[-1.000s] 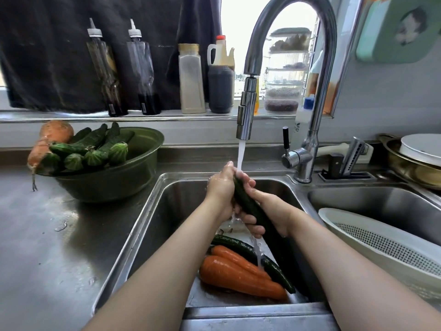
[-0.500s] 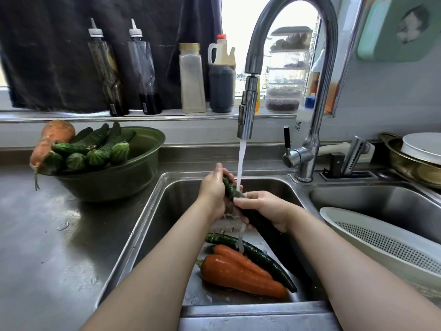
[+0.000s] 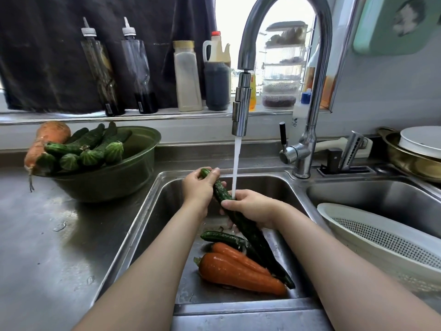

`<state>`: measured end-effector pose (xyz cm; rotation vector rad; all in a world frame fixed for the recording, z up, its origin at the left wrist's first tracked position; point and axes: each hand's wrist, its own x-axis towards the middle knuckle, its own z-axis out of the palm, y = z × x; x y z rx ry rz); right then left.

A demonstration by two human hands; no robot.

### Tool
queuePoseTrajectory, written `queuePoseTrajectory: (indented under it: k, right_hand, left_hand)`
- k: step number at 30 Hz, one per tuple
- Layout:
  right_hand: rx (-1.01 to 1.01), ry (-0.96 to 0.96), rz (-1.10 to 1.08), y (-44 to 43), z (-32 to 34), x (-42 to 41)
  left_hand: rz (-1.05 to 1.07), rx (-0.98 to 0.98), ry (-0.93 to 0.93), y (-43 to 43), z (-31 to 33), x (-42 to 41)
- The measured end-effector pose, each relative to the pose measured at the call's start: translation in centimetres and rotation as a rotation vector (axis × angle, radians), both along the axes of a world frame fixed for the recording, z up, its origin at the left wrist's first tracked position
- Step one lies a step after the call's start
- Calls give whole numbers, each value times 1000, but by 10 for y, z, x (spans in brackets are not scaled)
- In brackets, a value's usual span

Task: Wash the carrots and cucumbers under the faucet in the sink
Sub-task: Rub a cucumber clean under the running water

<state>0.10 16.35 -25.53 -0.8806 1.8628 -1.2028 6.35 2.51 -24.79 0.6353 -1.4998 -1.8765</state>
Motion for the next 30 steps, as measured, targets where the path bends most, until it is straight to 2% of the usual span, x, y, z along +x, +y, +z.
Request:
queuePoseTrajectory:
  k: [3, 6, 8, 9, 11, 14, 16, 20, 22, 27, 30]
  right_hand:
    - [136, 51, 2, 5, -2, -3]
    - [354, 293, 103, 10, -11, -10]
    - [551, 506, 158, 13, -16, -13]
    - [614, 548, 168, 14, -19, -13]
    - [676, 554, 176, 15, -22, -14]
    - [709, 545, 156, 15, -25, -16]
    - [700, 555, 149, 14, -29, -16]
    - [583, 584, 11, 8, -42, -17]
    - [509, 582, -74, 9, -40, -17]
    - [427, 548, -102, 6, -26, -11]
    - [483, 524, 18, 1, -8, 3]
  left_hand:
    - [95, -69, -44, -14, -10, -1]
    - [81, -194, -293, -34, -24, -4]
    - [-44, -289, -549, -43, -33, 0]
    - [-117, -386, -707, -47, -39, 3]
    - [-277, -536, -974, -51, -46, 11]
    - [-484, -701, -1200, -52, -51, 20]
    - [-531, -846, -1212, -50, -53, 22]
    - [-453, -845, -960, -35, -43, 20]
    - [-457, -859, -912, -26, -40, 18]
    - [-559, -940, -1013, -13, -24, 27]
    - [-554, -1009, -1062, -12, 2, 31]
